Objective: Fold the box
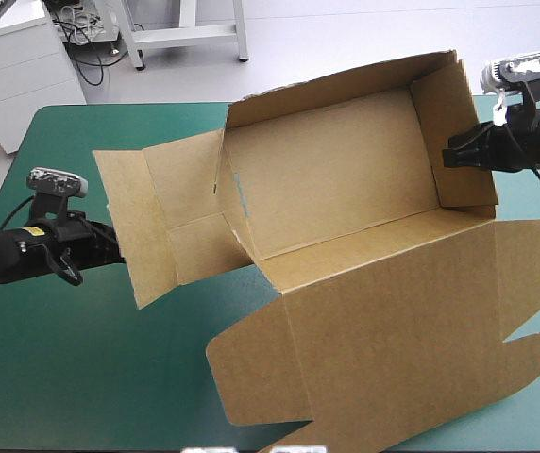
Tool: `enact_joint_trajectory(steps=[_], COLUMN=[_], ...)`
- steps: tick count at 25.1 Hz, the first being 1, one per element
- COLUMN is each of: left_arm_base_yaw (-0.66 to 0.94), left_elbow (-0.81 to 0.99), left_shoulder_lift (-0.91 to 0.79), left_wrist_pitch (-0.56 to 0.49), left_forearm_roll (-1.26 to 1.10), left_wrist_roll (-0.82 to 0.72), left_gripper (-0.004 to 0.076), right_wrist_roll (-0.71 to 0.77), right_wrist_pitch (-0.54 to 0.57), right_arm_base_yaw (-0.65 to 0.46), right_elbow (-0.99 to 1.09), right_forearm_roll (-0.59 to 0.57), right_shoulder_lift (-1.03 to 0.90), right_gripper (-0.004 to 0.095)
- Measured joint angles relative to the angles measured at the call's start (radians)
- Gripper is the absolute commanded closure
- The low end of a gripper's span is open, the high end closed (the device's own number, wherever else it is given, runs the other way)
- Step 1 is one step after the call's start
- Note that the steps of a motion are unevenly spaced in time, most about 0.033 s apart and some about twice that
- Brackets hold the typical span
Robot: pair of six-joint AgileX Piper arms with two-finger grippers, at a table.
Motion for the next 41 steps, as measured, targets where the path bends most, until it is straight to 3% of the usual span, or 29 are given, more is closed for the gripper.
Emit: enact_joint_trajectory(steps=[5,12,16,19,30,38,41], left_arm_base_yaw=[0.233,0.313,0.295,0.241,0.189,0.129,0.093], left_elbow=[0.033,0.274,0.290,0.290,0.290,0.275,0.242], left_shoulder_lift=[0.000,0.112,0.173,0.178,0.181,0.181,0.181], left_wrist_pitch=[0.067,0.194,0.192,0.189,0.192,0.189,0.190], left_forearm_roll=[-0.331,-0.750,-0.918,-0.927,-0.935,-0.934,-0.934], left_wrist_roll=[0.202,0.477,0.555,0.585,0.598,0.605,0.606], left_gripper=[0.0730,0.0724,0.0620,0.0507,0.0463,0.0270,0.0232], right_wrist_roll=[-0.008,-0.018,-0.019,-0.019,0.043,0.086,0.106], right_wrist_pitch=[0.000,0.000,0.000,-0.002,-0.122,-0.195,-0.210], right_arm_base_yaw=[0.000,0.000,0.012,0.047,0.143,0.207,0.229], right_elbow=[0.000,0.000,0.000,0.001,0.064,0.080,0.080], right_forearm_roll=[0.034,0.080,0.087,0.083,-0.047,-0.096,-0.127], right_shoulder_lift=[0.000,0.000,0.015,0.035,0.061,0.079,0.079], right_gripper=[0.0931,0.0931,0.0930,0.0929,0.0929,0.0929,0.0929])
